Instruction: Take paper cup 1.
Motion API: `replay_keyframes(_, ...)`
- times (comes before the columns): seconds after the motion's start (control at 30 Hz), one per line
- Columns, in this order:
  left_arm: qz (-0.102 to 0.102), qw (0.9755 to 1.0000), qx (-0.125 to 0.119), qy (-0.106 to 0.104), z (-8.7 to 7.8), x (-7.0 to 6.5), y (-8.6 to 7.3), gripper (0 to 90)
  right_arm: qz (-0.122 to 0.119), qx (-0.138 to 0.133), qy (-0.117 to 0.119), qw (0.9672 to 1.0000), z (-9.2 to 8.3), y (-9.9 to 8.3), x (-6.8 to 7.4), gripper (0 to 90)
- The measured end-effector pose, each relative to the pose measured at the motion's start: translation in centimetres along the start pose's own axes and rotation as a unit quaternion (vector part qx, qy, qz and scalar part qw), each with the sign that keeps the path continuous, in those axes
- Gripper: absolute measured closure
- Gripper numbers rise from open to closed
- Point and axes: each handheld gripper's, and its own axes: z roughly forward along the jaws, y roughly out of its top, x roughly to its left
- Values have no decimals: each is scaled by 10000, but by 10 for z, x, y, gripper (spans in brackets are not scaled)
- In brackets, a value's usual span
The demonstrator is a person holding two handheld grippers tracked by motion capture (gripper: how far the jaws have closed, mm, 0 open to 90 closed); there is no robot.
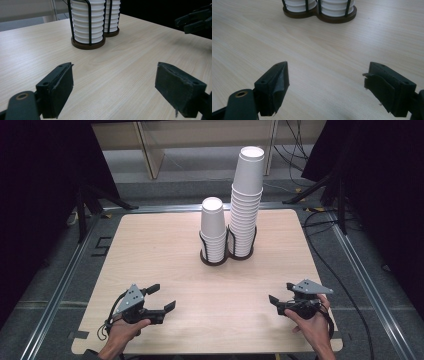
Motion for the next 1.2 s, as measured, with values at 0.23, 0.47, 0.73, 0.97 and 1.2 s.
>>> replay_keyframes(0.23, 18, 10000, 75, 56, -2, 0, 1, 147, 78, 131, -103, 9998, -1, 0, 3, 188)
replay_keyframes(0.47, -17, 10000, -61, -6, 0, 1, 1, 147, -109, 46, -114, 9999, 1, 0, 0, 184)
replay_keyframes(0.73, 0, 10000, -3, 41, -1, 1, 1, 147, 11, -50, -11, 10000, 2, 5, 4, 199)
replay_keyframes(0.97, 27, 9999, 73, 74, -2, 1, 1, 147, -9, -94, 20, 10000, 6, 14, 7, 208)
replay_keyframes(1.2, 9, 9999, 87, 76, -2, 1, 0, 147, -208, -182, 187, 9994, 21, 30, 17, 208)
